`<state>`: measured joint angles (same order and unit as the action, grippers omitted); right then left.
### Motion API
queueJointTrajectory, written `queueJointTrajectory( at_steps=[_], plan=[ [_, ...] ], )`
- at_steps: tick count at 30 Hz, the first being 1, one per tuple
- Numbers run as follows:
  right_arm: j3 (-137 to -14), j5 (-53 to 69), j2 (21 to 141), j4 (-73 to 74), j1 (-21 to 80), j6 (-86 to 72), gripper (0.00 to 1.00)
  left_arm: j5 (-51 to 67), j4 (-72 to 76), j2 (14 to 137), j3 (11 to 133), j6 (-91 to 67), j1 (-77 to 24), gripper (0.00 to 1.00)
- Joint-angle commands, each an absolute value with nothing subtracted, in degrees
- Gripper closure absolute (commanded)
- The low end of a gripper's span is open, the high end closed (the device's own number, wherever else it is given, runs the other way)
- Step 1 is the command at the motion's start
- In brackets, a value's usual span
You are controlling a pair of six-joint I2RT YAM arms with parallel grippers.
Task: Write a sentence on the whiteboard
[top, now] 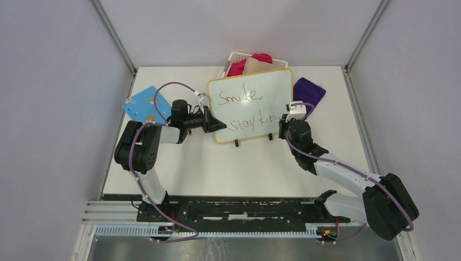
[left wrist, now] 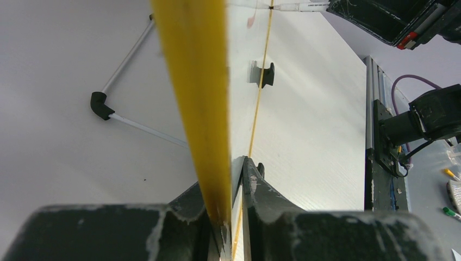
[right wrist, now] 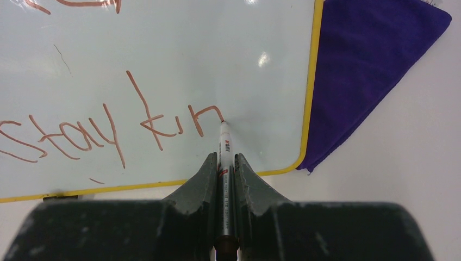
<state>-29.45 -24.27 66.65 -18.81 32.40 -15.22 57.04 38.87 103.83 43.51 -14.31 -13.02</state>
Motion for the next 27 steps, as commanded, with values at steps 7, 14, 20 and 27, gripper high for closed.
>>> queueJointTrajectory(
  at_steps=[7, 14, 20, 27],
  plan=[
    [-27.84, -24.43, 65.38, -19.74, 31.96, -15.72, 1.0, 48.89, 28.83, 106.98, 42.29, -9.37, -14.85, 0.98],
    [-31.34, -26.74, 61.89, -18.49, 32.0, -15.72, 1.0, 48.82, 28.76, 106.98, 42.28, -9.37, -14.85, 0.98],
    [-35.71, -27.86, 62.25, -17.89, 30.65, -14.77, 1.0, 48.81, 28.83, 107.05, 42.28, -9.32, -14.85, 0.98],
    [-38.49, -25.8, 64.81, -18.06, 28.42, -15.19, 1.0, 48.81, 28.83, 107.03, 42.32, -9.37, -14.85, 0.98]
  ],
)
